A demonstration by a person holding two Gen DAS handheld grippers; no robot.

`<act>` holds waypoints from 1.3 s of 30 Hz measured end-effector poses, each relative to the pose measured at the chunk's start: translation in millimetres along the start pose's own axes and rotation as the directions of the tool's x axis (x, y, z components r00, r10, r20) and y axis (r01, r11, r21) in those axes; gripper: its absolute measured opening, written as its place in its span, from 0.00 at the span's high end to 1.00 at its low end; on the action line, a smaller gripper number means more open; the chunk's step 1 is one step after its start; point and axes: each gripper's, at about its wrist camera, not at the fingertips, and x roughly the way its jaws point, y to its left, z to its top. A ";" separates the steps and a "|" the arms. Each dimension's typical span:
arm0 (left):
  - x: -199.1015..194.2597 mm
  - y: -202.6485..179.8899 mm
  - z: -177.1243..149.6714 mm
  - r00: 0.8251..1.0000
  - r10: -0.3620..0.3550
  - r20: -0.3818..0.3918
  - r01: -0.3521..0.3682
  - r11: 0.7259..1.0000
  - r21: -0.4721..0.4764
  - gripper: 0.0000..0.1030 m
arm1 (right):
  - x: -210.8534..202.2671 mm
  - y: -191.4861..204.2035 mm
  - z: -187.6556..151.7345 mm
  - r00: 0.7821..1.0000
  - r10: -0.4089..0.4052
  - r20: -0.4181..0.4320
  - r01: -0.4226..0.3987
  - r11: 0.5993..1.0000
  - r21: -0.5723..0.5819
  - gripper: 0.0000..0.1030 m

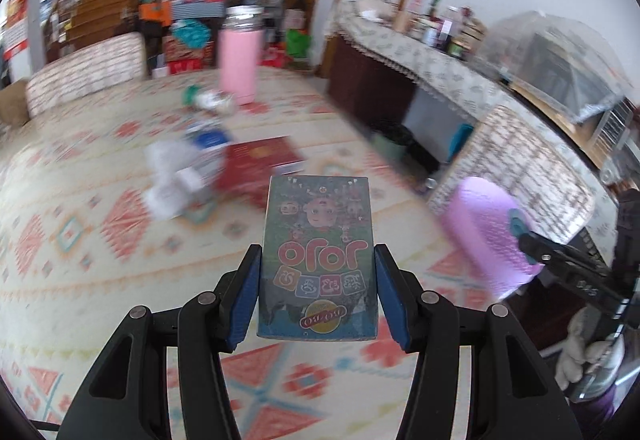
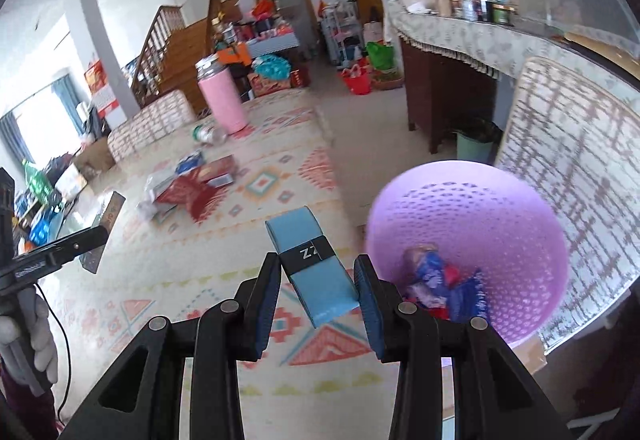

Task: Collect trash
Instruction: 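Carry the card box and tape roll over the pink basket with both tools, then open both tools to drop the card box and tape roll into the basket, then move the left tool to the small white-red medicine box and grasp it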

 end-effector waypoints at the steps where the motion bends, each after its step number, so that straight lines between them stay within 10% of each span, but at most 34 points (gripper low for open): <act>1: 4.0 -12.9 5.2 1.000 -0.020 -0.005 0.021 1.000 0.018 0.48 | -1.6 -7.0 0.6 1.000 -0.007 0.005 0.007 1.000 0.009 0.60; 20: 119.2 -197.3 60.9 0.950 -0.271 -0.153 0.292 0.947 0.134 0.47 | -0.7 -123.9 7.2 0.990 -0.138 0.005 0.136 0.979 0.150 0.59; 29: 98.7 -177.7 50.3 0.971 -0.208 -0.113 0.227 0.956 0.185 0.31 | 11.2 -125.2 5.9 0.992 -0.127 -0.001 0.126 0.977 0.174 0.46; 39: 70.2 -59.8 45.9 0.997 -0.034 -0.068 0.039 0.996 0.075 0.31 | 5.7 -86.1 3.2 0.996 -0.087 0.003 0.086 0.988 0.128 0.40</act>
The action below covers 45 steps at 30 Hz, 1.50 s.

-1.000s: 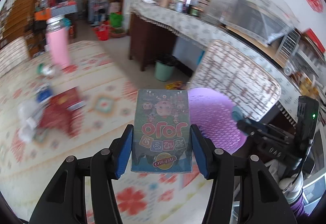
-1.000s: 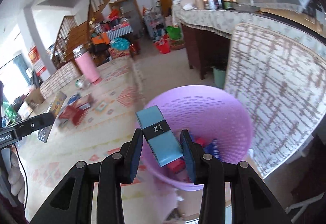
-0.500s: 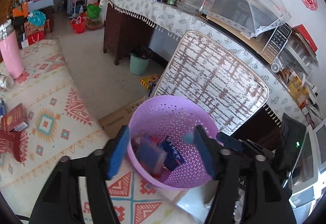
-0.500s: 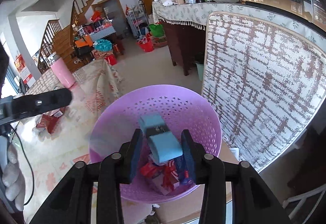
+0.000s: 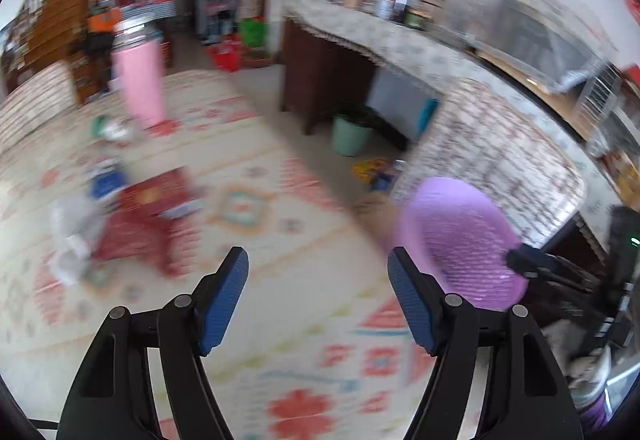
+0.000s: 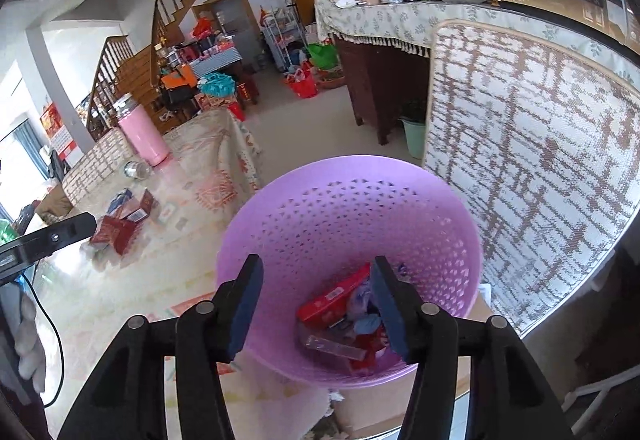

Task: Collect trash
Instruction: 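Move the left tool to the small white-red medicine box and grasp it, then grasp the dark red plastic bag with the right tool while the left tool holds the medicine box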

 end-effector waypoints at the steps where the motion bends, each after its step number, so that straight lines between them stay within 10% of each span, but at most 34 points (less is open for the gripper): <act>1: -3.2 21.6 -1.3 1.000 0.026 -0.002 -0.026 0.999 -0.040 0.31 | -0.7 3.8 -0.6 1.000 0.003 0.000 -0.003 1.000 -0.005 0.39; 8: -14.6 116.0 -6.9 0.984 0.178 -0.008 -0.176 0.965 -0.196 0.31 | 6.3 47.5 -10.6 0.998 0.051 -0.034 -0.053 0.997 -0.059 0.38; 15: 1.1 176.3 -1.6 0.969 0.238 -0.068 -0.247 0.956 -0.160 0.31 | 26.5 103.6 -15.8 0.988 0.125 -0.094 -0.138 0.978 -0.159 0.35; 27: 54.1 183.5 6.3 0.983 0.135 -0.126 -0.123 0.988 0.096 0.31 | 74.9 163.8 -18.6 0.970 0.161 -0.181 -0.200 0.954 -0.223 0.33; 29: 58.4 184.0 7.5 0.984 0.101 -0.147 -0.087 0.992 0.096 0.31 | 81.6 168.2 -16.9 0.969 0.157 -0.189 -0.199 0.954 -0.224 0.33; 31: 59.4 183.4 6.9 0.985 0.056 -0.164 -0.044 0.996 0.077 0.66 | 86.4 172.5 -15.9 0.968 0.157 -0.196 -0.200 0.953 -0.226 0.33; 45: -1.5 150.0 -53.2 0.980 0.004 -0.199 0.009 0.998 0.064 0.68 | 151.9 229.8 16.1 0.921 0.268 -0.282 -0.328 0.924 -0.194 0.25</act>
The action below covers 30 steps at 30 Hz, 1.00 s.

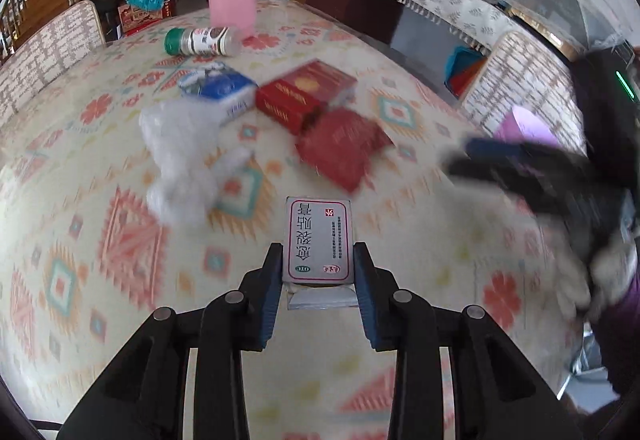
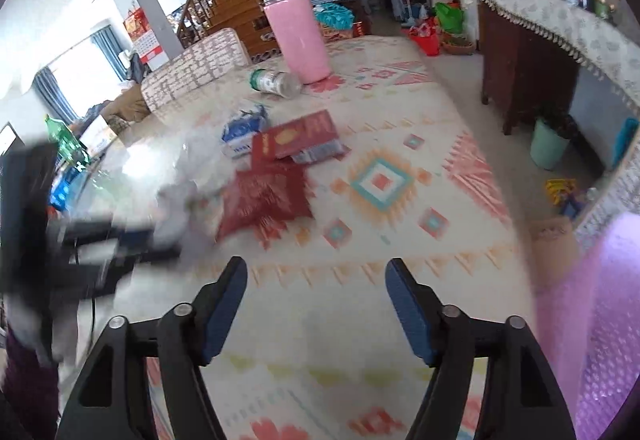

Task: Collect trash
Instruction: 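Grasp the dark red plastic bag with the right tool while the left tool holds the medicine box, then carry the medicine box and red bag over the pink basket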

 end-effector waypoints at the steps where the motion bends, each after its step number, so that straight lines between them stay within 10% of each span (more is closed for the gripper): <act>1: -3.6 -2.6 -7.7 1.000 0.010 -0.004 -0.010 1.000 0.002 0.68 | 7.7 0.7 5.5 1.000 0.022 -0.012 -0.022 1.000 0.016 0.25; 19: 3.2 -11.1 -40.7 0.993 0.119 0.023 -0.119 0.993 0.014 0.39 | 74.4 42.9 32.8 0.996 -0.080 -0.048 0.079 0.996 -0.030 0.24; 23: 10.1 -10.1 -38.6 0.989 0.147 0.017 -0.147 0.989 -0.025 0.40 | 67.8 43.9 26.5 0.995 -0.085 -0.048 0.083 0.996 -0.046 0.40; 25: 8.6 -8.7 -39.0 0.987 0.158 0.018 -0.157 0.986 -0.046 0.64 | 62.3 43.1 22.1 0.996 -0.079 -0.048 0.077 0.996 -0.046 0.47; 30: -9.6 -8.6 -44.0 0.987 0.150 0.056 -0.144 0.985 -0.095 0.68 | 39.5 37.9 4.5 0.997 -0.076 -0.031 0.074 0.996 -0.044 0.52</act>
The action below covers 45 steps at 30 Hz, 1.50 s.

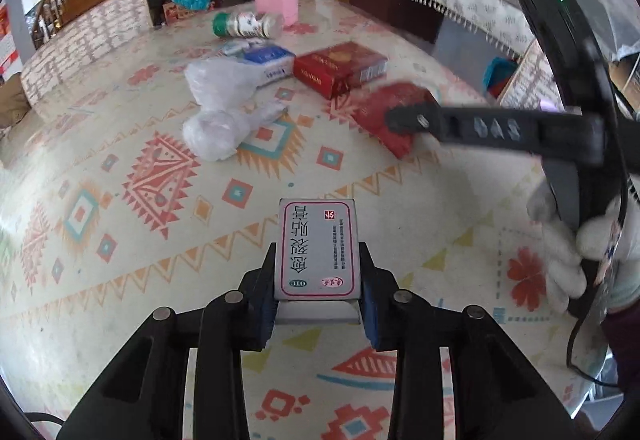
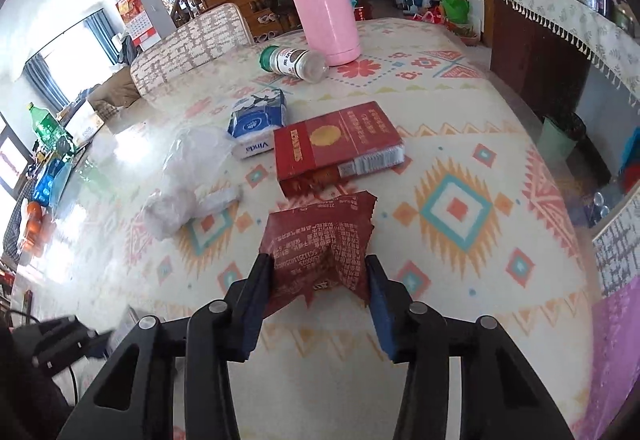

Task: Collect trash
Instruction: 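Carry the medicine box and red bag over the pink basket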

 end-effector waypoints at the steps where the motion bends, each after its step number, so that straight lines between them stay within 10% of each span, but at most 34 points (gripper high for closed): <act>1: -6.2 0.3 -1.6 1.000 0.004 0.015 -0.004 1.000 -0.009 0.68 | -3.1 -1.0 -2.4 1.000 0.002 0.003 -0.002 1.000 0.003 0.53; 24: -92.0 -55.1 -39.7 0.982 0.107 0.155 -0.109 0.994 0.007 0.68 | -123.9 -33.8 -102.5 0.991 -0.024 0.129 0.012 0.996 0.090 0.53; 45: -95.6 -110.3 -32.7 0.968 0.160 0.192 -0.181 0.979 0.096 0.68 | -180.0 -60.8 -125.7 0.970 -0.085 0.226 0.067 0.994 0.088 0.53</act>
